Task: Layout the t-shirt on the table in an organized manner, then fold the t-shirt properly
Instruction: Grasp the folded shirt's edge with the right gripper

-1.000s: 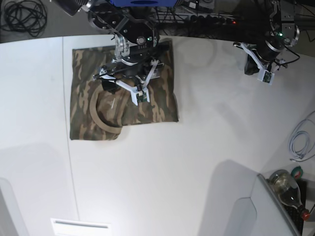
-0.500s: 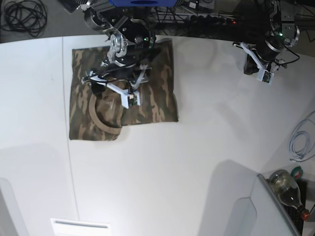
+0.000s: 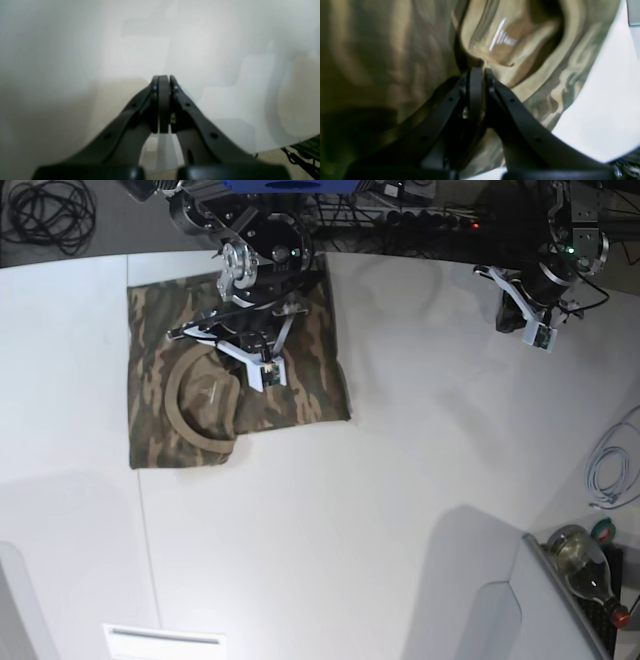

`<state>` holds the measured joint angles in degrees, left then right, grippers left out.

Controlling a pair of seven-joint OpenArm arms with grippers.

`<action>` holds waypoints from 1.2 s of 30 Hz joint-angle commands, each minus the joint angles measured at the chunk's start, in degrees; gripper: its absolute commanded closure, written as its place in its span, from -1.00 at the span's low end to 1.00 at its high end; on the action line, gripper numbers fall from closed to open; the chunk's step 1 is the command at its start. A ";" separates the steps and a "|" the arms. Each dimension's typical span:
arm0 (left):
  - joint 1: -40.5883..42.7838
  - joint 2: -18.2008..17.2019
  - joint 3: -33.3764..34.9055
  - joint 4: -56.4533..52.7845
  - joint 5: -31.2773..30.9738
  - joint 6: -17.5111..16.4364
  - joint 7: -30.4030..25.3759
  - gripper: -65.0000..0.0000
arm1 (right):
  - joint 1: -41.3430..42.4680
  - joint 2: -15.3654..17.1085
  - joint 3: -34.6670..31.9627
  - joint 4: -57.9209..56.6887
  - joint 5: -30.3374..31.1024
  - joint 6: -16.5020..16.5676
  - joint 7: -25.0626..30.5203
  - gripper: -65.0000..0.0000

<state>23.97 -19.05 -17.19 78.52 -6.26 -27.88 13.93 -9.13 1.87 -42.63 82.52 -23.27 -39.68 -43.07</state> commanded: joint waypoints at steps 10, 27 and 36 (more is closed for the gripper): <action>-4.85 3.44 8.44 -0.50 -0.29 0.58 -0.88 1.00 | -5.42 -0.68 -0.49 15.72 -1.04 2.10 1.00 0.98; -18.65 11.97 23.04 -11.40 -0.20 3.66 -0.97 1.00 | -11.58 1.43 -5.94 29.52 -1.04 4.30 1.09 0.98; -26.03 15.22 23.12 -15.97 -0.20 3.66 -0.88 1.00 | -11.14 2.39 -5.32 29.44 -1.04 9.66 3.20 0.98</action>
<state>-1.41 -4.16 5.82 61.78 -6.09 -23.97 14.11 -17.74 4.99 -46.22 109.78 -24.03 -33.26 -41.41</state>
